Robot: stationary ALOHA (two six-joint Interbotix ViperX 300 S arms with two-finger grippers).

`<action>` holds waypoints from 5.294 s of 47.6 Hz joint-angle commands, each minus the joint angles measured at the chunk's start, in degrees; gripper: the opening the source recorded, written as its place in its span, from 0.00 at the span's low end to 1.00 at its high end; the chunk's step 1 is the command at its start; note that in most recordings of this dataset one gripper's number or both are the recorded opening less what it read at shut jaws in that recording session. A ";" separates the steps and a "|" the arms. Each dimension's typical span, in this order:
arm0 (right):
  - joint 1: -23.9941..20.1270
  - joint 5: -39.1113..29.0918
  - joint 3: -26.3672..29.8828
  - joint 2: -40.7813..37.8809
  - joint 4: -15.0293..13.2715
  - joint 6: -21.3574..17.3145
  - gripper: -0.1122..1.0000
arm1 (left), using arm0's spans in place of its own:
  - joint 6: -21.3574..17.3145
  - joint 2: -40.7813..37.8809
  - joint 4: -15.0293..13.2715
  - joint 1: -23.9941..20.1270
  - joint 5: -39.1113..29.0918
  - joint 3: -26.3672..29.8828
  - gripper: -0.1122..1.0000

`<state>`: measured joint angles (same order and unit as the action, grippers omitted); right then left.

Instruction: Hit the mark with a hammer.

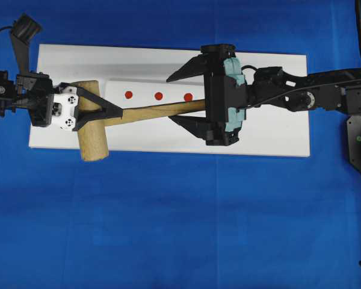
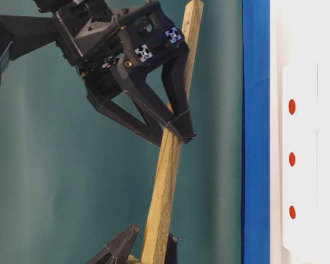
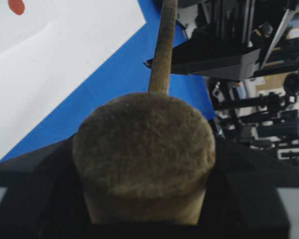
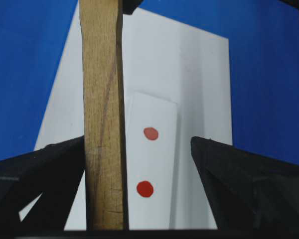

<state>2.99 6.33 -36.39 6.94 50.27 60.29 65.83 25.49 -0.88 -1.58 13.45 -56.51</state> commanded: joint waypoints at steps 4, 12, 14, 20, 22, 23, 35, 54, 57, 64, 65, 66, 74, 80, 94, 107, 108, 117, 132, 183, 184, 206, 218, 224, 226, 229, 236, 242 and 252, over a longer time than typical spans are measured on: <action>-0.35 0.09 1.76 -0.35 -0.18 0.00 0.91 | 0.18 0.79 0.09 0.18 1.14 1.49 0.48; -0.44 -0.09 2.72 -1.41 -0.62 0.09 0.77 | 0.35 0.70 0.09 0.44 1.14 1.58 0.48; -0.53 -0.53 2.99 -1.49 -0.79 0.09 0.67 | 0.35 0.79 0.09 0.44 1.23 1.58 0.48; -0.53 -2.29 3.43 -1.85 -1.05 0.09 0.34 | 0.26 0.70 0.09 0.44 1.23 1.58 0.48; -0.53 -2.81 3.52 -1.93 -1.05 0.09 0.25 | 0.09 0.79 0.09 0.44 1.14 1.67 0.48; -0.53 -3.08 3.52 -1.93 -0.97 0.09 0.21 | 0.00 0.79 0.09 0.44 1.14 1.67 0.48; -0.53 -3.60 3.52 -1.93 -0.97 0.00 0.16 | 0.09 0.88 0.09 0.44 1.23 2.02 0.48; -0.53 -3.60 3.25 -1.76 -0.88 -0.26 0.16 | -0.44 1.85 0.09 -0.53 0.79 1.58 0.49; -0.53 -3.60 2.90 -1.49 -0.88 -0.44 0.16 | -0.26 2.11 0.09 -0.79 -0.18 1.49 0.63; -0.53 -3.34 1.41 -0.18 -0.53 -0.70 0.16 | -1.23 2.37 0.35 -0.88 -1.76 1.41 0.91; -0.53 -3.34 1.23 0.00 -0.35 -0.70 0.16 | -1.41 2.37 0.35 -0.79 -1.76 1.32 0.91; -0.53 -3.34 0.97 0.26 -0.26 -0.70 0.16 | -1.58 2.37 0.26 -0.79 -1.85 1.32 0.90; -0.53 -3.34 -2.02 3.25 0.97 -0.79 0.16 | -2.29 3.25 0.26 -0.35 -1.85 0.79 0.86; -0.53 -3.34 -5.01 6.15 2.37 -0.79 0.16 | -2.64 5.62 0.26 -0.09 -2.72 -0.88 0.86; -0.53 -3.25 -10.11 11.60 4.57 -0.97 0.16 | -4.31 14.94 0.26 0.26 -9.14 -5.62 0.86; -0.44 -2.99 -9.67 11.16 5.36 -1.05 0.16 | -4.83 23.20 0.79 0.26 -16.17 -7.56 0.86; -0.44 -2.99 -9.58 11.07 5.54 -1.05 0.16 | -5.01 23.47 0.79 0.26 -16.35 -7.65 0.86; -1.23 -3.52 -8.53 9.67 11.43 -1.05 0.16 | -13.01 24.35 0.88 0.26 -16.44 -7.65 0.86; -9.84 -1.49 -6.68 7.03 20.83 -1.05 0.16 | -39.64 23.99 0.88 -0.26 -16.35 -7.91 0.84; -23.99 10.37 2.55 -13.36 32.52 -1.05 0.16 | -62.05 24.52 0.70 -4.22 -15.56 -9.76 0.84; -23.99 10.37 2.81 -13.89 32.52 -1.05 0.16 | -62.05 24.52 0.70 -4.22 -15.56 -9.76 0.84; -24.43 10.37 4.92 -18.98 34.19 -1.05 0.16 | -61.88 26.28 0.62 -4.22 -15.56 -9.84 0.84; -24.52 9.67 4.22 -18.98 34.19 -1.05 0.16 | -61.88 27.86 0.53 -4.22 -15.64 -10.20 0.84; -24.52 8.53 3.78 -19.25 34.19 -1.05 0.16 | -61.88 27.86 0.53 -4.22 -15.56 -10.37 0.84; -24.52 8.35 3.78 -19.51 34.19 -1.05 0.16 | -61.88 27.86 0.53 -4.22 -15.56 -10.37 0.84; -24.52 8.26 3.78 -19.86 34.19 -1.05 0.16 | -61.88 27.86 0.53 -4.22 -15.56 -10.37 0.84; -24.43 8.26 3.78 -20.48 34.19 -1.05 0.16 | -61.88 27.86 0.53 -4.22 -15.56 -10.37 0.84; -24.52 8.26 3.78 -21.45 34.19 -1.05 0.16 | -61.79 27.86 0.53 -4.22 -15.56 -10.37 0.84; -24.52 8.26 4.13 -23.64 34.19 -1.05 0.31 | -61.79 27.86 0.53 -4.13 -15.56 -10.37 0.84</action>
<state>-21.36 14.68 -33.05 -16.88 84.38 59.15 3.96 53.61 -0.26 -5.63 -2.55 -67.41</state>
